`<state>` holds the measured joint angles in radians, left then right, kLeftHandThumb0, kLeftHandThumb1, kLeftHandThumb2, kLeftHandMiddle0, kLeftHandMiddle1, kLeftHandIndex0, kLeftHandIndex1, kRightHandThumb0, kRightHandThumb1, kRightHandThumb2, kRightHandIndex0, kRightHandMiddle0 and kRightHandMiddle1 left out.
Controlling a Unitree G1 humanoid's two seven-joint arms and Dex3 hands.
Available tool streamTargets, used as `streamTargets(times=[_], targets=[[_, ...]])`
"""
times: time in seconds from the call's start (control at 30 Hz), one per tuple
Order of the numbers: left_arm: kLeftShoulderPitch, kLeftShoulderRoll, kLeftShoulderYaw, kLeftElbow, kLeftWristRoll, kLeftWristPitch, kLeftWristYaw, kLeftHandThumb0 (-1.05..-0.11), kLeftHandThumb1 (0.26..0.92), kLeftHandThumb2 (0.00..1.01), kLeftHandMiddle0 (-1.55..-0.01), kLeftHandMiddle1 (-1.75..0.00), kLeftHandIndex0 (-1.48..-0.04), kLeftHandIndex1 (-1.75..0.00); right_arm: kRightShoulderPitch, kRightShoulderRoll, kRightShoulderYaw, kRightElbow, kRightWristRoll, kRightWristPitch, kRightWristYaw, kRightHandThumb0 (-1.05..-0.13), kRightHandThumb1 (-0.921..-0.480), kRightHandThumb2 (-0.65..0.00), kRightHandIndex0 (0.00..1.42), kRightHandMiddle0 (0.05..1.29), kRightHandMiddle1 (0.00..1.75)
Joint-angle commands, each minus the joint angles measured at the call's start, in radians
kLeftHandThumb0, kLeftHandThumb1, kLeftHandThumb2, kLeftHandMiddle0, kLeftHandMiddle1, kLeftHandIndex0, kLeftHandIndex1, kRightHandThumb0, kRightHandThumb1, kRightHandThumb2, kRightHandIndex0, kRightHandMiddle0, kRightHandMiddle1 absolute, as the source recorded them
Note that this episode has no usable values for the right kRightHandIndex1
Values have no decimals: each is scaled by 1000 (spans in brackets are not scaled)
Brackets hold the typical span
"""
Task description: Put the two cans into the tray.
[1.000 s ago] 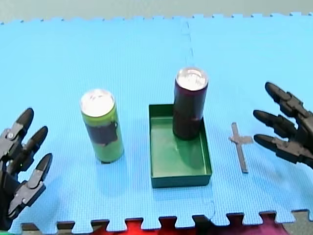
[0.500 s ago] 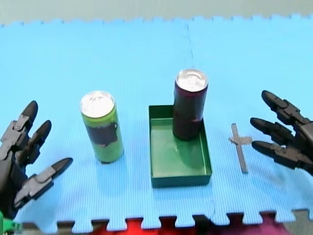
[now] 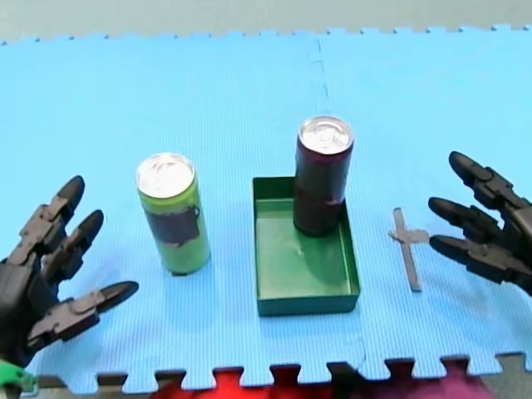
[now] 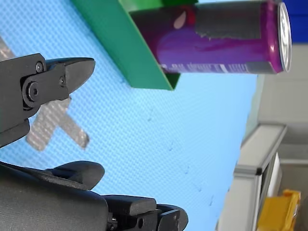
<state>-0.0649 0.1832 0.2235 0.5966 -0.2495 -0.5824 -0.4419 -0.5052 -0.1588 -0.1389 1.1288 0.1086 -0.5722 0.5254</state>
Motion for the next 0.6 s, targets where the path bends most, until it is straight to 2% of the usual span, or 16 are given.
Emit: streamTargets(times=[0.0,0.17,0.57], targets=[[-2,20,-8,-4,-3,16,-25,-1048,702,14,-225,-6,-121,-1,-5,-3,-4,3,2,1,-4,-1048,-883,-4,270,141,1],[-16,29,-18,22,3,15,-65,-1048,771,36,-230,-7,-121,-1,-4,-3,-7,7,2,-3,-4,-1048,-879,-1,273,141,1],[-49,21,-30,56,23,11,-48,-1048,804,26,-275,-27,-123,-1,-4,-3,-17,13,8,0,5,-1048,-880,-1,272,140,0]])
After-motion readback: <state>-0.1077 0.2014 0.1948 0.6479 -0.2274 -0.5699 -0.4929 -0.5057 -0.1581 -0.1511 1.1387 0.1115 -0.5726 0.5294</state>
